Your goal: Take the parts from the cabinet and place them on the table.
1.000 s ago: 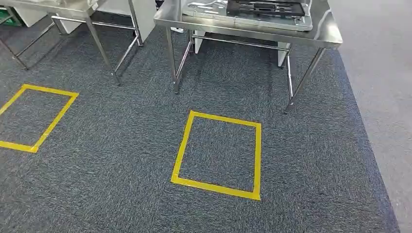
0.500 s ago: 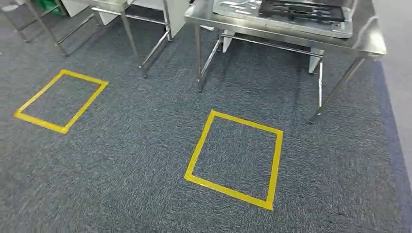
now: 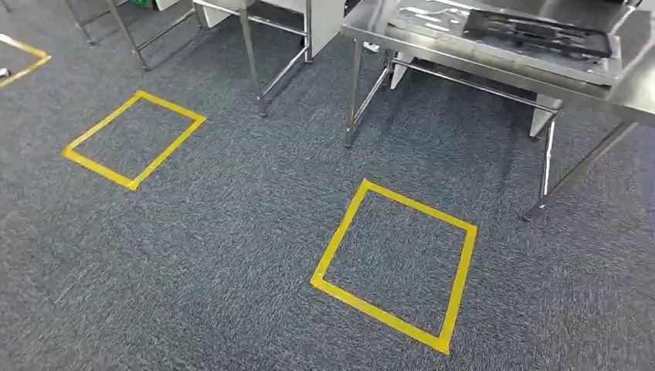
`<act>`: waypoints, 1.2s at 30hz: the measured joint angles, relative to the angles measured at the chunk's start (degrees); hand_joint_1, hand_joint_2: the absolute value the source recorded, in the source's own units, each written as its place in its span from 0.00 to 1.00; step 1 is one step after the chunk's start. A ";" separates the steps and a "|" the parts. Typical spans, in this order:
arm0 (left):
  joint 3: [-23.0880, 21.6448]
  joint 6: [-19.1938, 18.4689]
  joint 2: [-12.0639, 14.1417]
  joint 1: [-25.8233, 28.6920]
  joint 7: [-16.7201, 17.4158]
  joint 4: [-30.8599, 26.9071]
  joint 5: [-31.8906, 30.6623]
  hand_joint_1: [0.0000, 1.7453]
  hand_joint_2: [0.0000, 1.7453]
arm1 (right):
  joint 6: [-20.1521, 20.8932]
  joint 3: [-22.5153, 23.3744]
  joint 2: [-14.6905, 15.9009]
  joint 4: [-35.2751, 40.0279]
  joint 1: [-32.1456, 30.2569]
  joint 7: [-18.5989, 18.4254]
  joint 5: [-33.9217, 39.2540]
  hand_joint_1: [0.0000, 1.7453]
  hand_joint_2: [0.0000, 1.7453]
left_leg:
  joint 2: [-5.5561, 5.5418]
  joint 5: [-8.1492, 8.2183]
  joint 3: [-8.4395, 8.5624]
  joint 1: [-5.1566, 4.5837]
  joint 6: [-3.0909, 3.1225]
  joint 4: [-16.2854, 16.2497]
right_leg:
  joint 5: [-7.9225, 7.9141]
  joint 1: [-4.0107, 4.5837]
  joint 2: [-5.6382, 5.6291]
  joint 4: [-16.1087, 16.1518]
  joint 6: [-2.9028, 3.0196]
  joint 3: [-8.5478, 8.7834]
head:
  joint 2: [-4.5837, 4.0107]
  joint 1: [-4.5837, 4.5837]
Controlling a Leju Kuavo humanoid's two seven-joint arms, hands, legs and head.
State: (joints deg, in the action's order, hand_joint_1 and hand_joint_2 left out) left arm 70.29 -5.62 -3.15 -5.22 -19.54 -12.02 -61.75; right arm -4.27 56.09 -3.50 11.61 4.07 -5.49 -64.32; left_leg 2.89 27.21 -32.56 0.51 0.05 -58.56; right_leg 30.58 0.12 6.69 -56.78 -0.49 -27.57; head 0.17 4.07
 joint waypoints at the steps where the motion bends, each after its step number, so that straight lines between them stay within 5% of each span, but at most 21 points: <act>1: 0.41 0.24 0.30 0.13 1.15 0.00 0.11 0.00 0.00 | -1.46 1.32 0.21 0.04 0.22 -0.30 2.37 0.00 0.00 | -0.95 -0.35 0.22 0.25 0.61 0.52 | 0.60 -0.33 -0.33 -0.23 -0.72 0.15 | 0.00 0.00; 2: 0.63 0.83 0.50 0.18 2.27 0.00 0.20 0.00 0.00 | -2.38 2.45 0.41 0.07 0.23 -0.15 4.09 0.00 0.00 | -1.62 -0.42 0.25 0.34 0.77 0.67 | 2.20 -0.79 -3.82 -2.21 -1.01 -0.59 | 0.00 0.00; 3: 2.34 4.38 1.79 -0.13 5.20 -0.02 3.46 0.00 0.00 | -4.78 6.87 1.18 0.15 -0.12 2.49 9.71 0.00 0.00 | -3.70 -0.38 0.19 0.19 1.25 0.63 | 8.14 -0.86 -6.30 -16.39 -1.15 -8.07 | 0.00 0.00; 4: 3.30 4.77 2.10 -0.06 5.42 -0.02 4.64 0.00 0.00 | -5.11 8.20 1.33 0.20 -0.14 3.28 11.02 0.00 0.00 | -4.48 -0.34 0.29 0.18 1.29 0.60 | 7.90 -0.86 -6.39 -18.40 -1.15 -9.54 | 0.00 0.00; 5: 4.24 4.79 2.54 0.05 5.51 -0.02 5.64 0.00 0.00 | -5.26 9.42 1.44 0.22 -0.15 4.16 12.11 0.00 0.00 | -5.34 -0.29 0.45 0.18 1.26 0.59 | 6.10 -0.87 -6.45 -17.40 -1.07 -9.59 | 0.00 0.00; 7: 5.71 4.76 2.91 0.14 5.53 -0.02 7.41 0.00 0.00 | -5.26 11.40 1.57 0.33 -0.13 5.90 13.24 0.00 0.00 | -7.03 -0.13 0.87 0.18 1.04 0.53 | -0.05 -0.96 -7.17 -8.89 -0.69 -6.50 | 0.00 0.00; 8: 6.45 4.70 2.93 0.10 5.50 -0.02 8.05 0.00 0.00 | -5.11 12.20 1.59 0.35 -0.11 6.69 13.46 0.00 0.00 | -7.83 -0.03 1.05 0.18 0.87 0.50 | -2.61 -1.08 -8.68 -3.87 -0.41 -4.55 | 0.00 0.00; 9: 7.18 4.44 2.88 0.06 5.42 -0.02 8.44 0.00 0.00 | -4.72 12.91 1.68 0.37 -0.07 7.34 13.50 0.00 0.00 | -8.34 0.03 0.90 -0.05 0.60 0.38 | -1.75 -1.14 -11.68 -2.66 -0.15 -4.06 | 0.00 -0.02; 13: 8.22 4.24 2.36 0.32 3.69 -0.02 8.42 0.00 0.00 | -3.65 14.20 2.03 0.42 0.45 7.24 13.57 0.00 0.00 | -10.85 -0.48 0.15 0.45 -1.01 1.01 | -1.86 -0.83 -9.79 -1.66 0.74 -3.73 | 0.00 0.00; 14: 8.37 4.24 2.32 0.44 3.45 -0.02 8.24 0.00 0.00 | -3.62 14.45 2.01 0.42 0.58 7.02 13.59 0.00 0.00 | -10.34 -0.14 0.32 0.33 -1.18 0.65 | -2.31 -1.59 -8.81 -0.85 1.40 -3.37 | 0.00 0.02; 15: 8.54 4.15 2.03 0.50 3.23 -0.02 8.04 0.00 0.00 | -3.62 14.66 2.03 0.42 0.61 6.60 13.61 0.00 0.00 | -6.99 1.07 -0.33 0.02 -1.30 -0.91 | -2.32 -1.40 -8.30 -0.48 1.88 -3.12 | 0.00 0.02; 16: 8.59 3.96 2.03 0.36 3.06 -0.02 7.93 0.00 0.00 | -3.71 14.90 2.03 0.42 0.55 6.29 13.63 0.00 0.00 | -4.97 3.32 -2.08 0.10 -1.44 -4.38 | -2.34 -1.21 -7.53 -0.47 2.18 -3.08 | 0.00 0.07; 18: 8.63 3.82 2.03 0.02 2.88 -0.07 7.89 0.00 0.00 | -3.82 15.34 2.03 0.42 0.27 5.99 13.63 0.00 0.00 | -3.65 7.66 -6.55 0.22 -1.77 -13.71 | -2.17 -0.79 -5.83 -0.50 2.41 -3.06 | 0.00 0.07; 20: 8.76 3.80 2.03 0.15 2.84 -0.07 7.89 0.00 0.00 | -3.84 15.56 2.03 0.42 0.31 5.68 13.63 0.00 0.00 | -3.42 7.76 -8.24 0.22 -1.90 -17.33 | -2.03 -0.63 -4.29 -0.54 2.47 -2.98 | 0.00 0.07; 23: 8.96 3.52 2.19 0.33 2.82 -0.09 7.87 0.00 0.00 | -3.30 15.56 1.97 0.42 0.45 5.57 13.09 0.00 0.00 | -1.78 0.95 -1.23 0.09 -1.29 -4.26 | -1.57 -0.38 -2.40 -0.55 2.26 -2.32 | 0.00 0.07; 24: 9.00 3.43 2.23 0.25 2.82 -0.11 7.87 0.00 0.00 | -3.01 15.56 1.84 0.42 0.45 5.55 13.02 0.00 0.00 | 1.00 -0.01 1.36 -0.21 -0.71 0.45 | -1.35 -0.24 -1.80 -0.56 2.08 -1.97 | 0.00 0.07; 25: 9.03 3.37 2.40 0.08 2.82 -0.15 7.72 0.00 0.00 | -3.01 15.56 1.55 0.39 0.43 5.42 13.04 0.00 0.00 | 1.50 0.25 1.56 -0.62 -0.43 1.10 | -1.03 0.17 -1.26 -0.75 1.72 -1.92 | 0.00 0.07; 29: 8.94 4.37 2.84 0.63 2.64 -0.39 5.92 0.00 0.00 | -3.87 15.56 0.70 0.39 1.00 3.96 13.15 0.00 0.00 | -1.09 -0.48 1.78 -0.07 0.51 1.84 | -0.67 0.21 -0.06 -0.64 0.61 -1.42 | 0.00 0.07; 31: 8.72 5.12 3.08 0.64 2.55 -0.52 5.27 0.00 0.00 | -4.06 15.56 0.08 0.35 0.78 3.04 12.78 0.00 0.00 | -2.03 -0.88 1.63 0.08 0.91 2.21 | 2.42 -0.38 -5.27 -4.62 0.07 -3.00 | 0.00 0.07; 34: 8.26 5.46 3.32 0.53 3.12 -0.63 4.61 0.00 0.00 | -3.80 15.56 -0.33 0.28 0.38 2.43 12.15 0.00 0.00 | -4.01 -0.97 1.22 0.03 1.01 2.10 | 7.96 -0.83 -6.49 -17.58 -0.34 -9.34 | 0.00 0.07; 36: 7.91 5.68 3.43 0.76 3.41 -0.68 4.39 0.00 0.00 | -3.76 15.56 -0.39 0.28 0.29 2.32 12.06 0.00 0.00 | -5.55 -0.93 1.24 0.14 0.86 1.89 | 5.49 -1.23 -6.50 -16.90 -0.63 -9.32 | 0.00 0.07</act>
State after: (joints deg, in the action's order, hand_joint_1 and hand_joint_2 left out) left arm 78.20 0.07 0.28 -4.47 -16.13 -12.70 -57.35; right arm -8.02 71.65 -3.89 11.89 4.36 -3.17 -52.26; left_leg -2.65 26.28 -31.32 0.65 0.91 -56.67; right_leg 36.07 -1.11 0.19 -73.67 -1.13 -36.90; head 0.17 4.13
